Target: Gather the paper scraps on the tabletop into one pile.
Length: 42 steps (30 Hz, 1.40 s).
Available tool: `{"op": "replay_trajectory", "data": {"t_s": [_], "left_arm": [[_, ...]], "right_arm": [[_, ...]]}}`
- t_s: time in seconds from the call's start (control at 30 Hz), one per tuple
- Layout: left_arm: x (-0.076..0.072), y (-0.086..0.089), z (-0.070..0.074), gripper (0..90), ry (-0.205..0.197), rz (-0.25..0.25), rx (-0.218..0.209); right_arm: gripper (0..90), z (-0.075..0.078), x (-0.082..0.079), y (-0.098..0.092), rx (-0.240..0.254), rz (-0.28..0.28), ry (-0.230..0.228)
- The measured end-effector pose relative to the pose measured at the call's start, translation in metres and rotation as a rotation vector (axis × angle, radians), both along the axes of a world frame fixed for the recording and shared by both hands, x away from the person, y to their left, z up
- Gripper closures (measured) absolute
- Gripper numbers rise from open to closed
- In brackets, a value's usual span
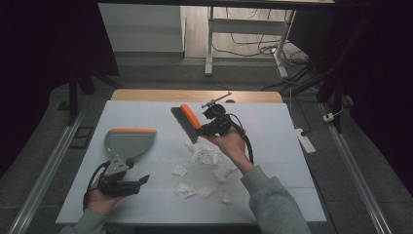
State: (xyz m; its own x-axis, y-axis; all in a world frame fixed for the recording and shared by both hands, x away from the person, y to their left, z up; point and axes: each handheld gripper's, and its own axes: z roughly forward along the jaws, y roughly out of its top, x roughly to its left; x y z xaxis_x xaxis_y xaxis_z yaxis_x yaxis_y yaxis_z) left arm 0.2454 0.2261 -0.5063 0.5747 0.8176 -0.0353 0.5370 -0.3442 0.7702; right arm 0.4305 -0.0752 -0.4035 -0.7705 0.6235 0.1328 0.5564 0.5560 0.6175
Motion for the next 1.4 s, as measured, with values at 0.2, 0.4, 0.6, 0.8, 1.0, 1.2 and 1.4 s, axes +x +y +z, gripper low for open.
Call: {"op": "replay_trajectory", "data": {"t_s": [0.2, 0.4, 0.6, 0.8, 1.0, 1.2, 1.4], "left_arm": [[0.0, 0.0, 0.0, 25.8, 0.003, -0.003, 0.0], [0.0, 0.001, -0.002, 25.8, 0.004, -0.002, 0.002], [0.0, 0.001, -0.002, 25.8, 0.005, -0.005, 0.003], [0.0, -0.002, -0.002, 25.8, 0.004, -0.018, 0.013], [0.0, -0.002, -0.001, 25.8, 0.005, -0.015, 0.014], [0.0, -0.001, -0.001, 25.8, 0.004, -0.008, 0.01], [0.001, -0.001, -0.002, 25.8, 0.005, -0.005, 0.01]], "right_arm": [[70.8, -0.025, 0.032, 0.02, 0.021, -0.05, 0.082], [70.8, -0.061, 0.051, 0.034, -0.016, -0.093, 0.149], [70.8, -0.065, 0.053, 0.007, -0.041, -0.149, 0.186], [70.8, -0.052, 0.029, -0.025, -0.076, -0.138, 0.15], [70.8, -0.014, 0.008, -0.04, 0.021, -0.084, 0.043], [70.8, 0.004, -0.012, -0.045, 0.059, -0.013, 0.008], [70.8, -0.01, -0.041, -0.03, -0.011, 0.128, 0.08]]}}
